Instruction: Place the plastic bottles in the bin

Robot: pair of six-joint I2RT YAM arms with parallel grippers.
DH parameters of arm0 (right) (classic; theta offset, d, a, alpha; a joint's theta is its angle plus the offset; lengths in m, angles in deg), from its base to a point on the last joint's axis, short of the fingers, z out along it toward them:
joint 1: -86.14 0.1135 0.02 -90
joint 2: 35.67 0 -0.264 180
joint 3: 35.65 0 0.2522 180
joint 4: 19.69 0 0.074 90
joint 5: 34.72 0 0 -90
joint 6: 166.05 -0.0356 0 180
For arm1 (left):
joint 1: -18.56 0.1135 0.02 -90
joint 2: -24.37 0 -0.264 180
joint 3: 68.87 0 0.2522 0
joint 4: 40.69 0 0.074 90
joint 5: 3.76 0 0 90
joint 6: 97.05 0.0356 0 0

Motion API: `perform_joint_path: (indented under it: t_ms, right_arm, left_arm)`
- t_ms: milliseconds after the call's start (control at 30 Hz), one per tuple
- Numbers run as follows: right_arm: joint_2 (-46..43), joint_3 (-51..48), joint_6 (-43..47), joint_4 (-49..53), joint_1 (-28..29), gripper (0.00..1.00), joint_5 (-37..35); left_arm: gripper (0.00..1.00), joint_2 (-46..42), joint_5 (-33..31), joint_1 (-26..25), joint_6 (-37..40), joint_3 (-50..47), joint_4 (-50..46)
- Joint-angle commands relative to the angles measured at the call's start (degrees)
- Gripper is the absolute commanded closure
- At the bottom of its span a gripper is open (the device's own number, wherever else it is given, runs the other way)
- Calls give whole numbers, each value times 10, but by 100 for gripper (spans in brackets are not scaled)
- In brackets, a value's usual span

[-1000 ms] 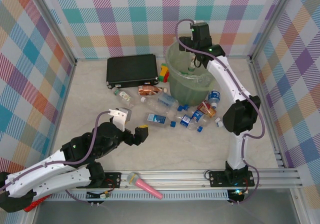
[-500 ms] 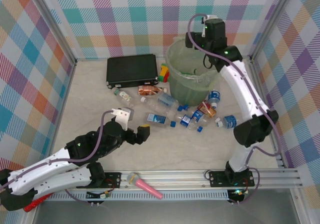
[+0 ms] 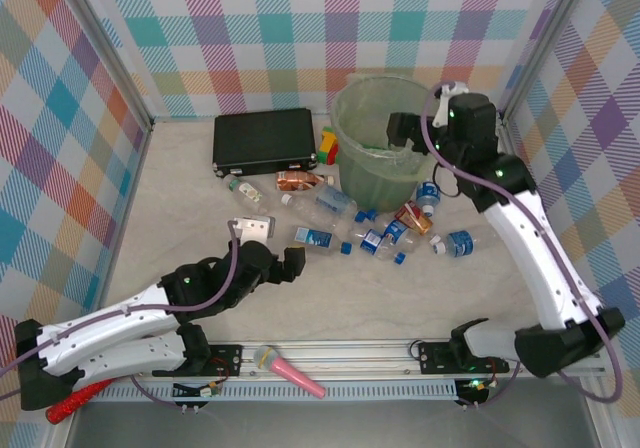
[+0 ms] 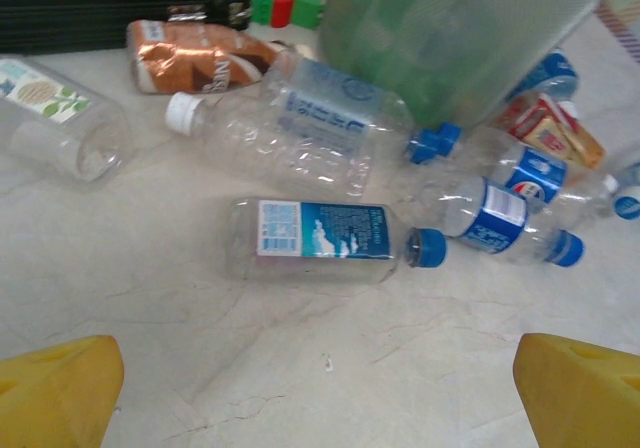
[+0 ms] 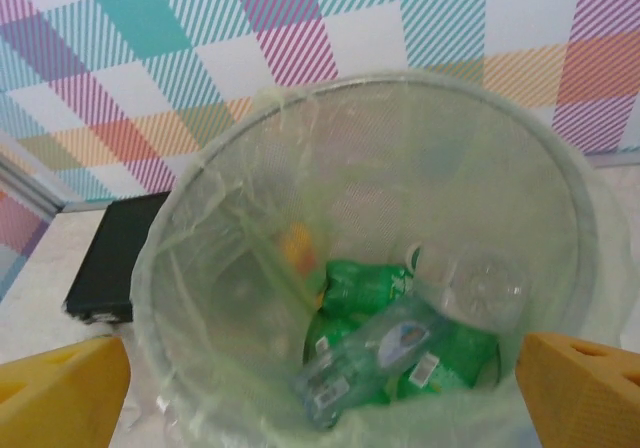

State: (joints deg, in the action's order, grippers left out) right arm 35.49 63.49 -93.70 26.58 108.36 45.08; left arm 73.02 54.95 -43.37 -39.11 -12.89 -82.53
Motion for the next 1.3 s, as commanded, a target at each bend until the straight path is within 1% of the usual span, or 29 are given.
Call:
perform_joint_path:
  t_ms: [0, 100, 200, 367, 500, 633, 833, 967, 1267]
  right_arm:
    - [-50, -53, -31, -20, 6, 1, 38]
    - [-91, -105, -44, -28, 13, 1, 55]
    - [-128, -150, -50, -37, 25, 1, 64]
    - [-182, -204, -37, -59, 30, 1, 80]
    - [-217, -234, -36, -66, 31, 1, 88]
    - [-249, -256, -42, -69, 32, 1, 105]
    - [-272, -263, -40, -63, 32, 1, 119]
    - [-288, -268, -38, -71, 32, 1, 109]
    - [-301, -278, -41, -88, 32, 1, 112]
  left_arm:
    - [0, 29, -59, 16, -78, 22, -43]
    - [0, 67, -72, 49, -133, 40, -81]
    - [1, 120, -71, 98, -186, 71, -123]
    - [1, 208, -59, 161, -197, 121, -132]
    - [3, 284, -68, 208, -204, 168, -145]
    - [3, 363, -61, 249, -195, 230, -143]
    - [4, 477, -20, 293, -201, 307, -137]
    - [6, 529, -37, 303, -208, 340, -132]
    - [7, 615, -31, 333, -209, 383, -130]
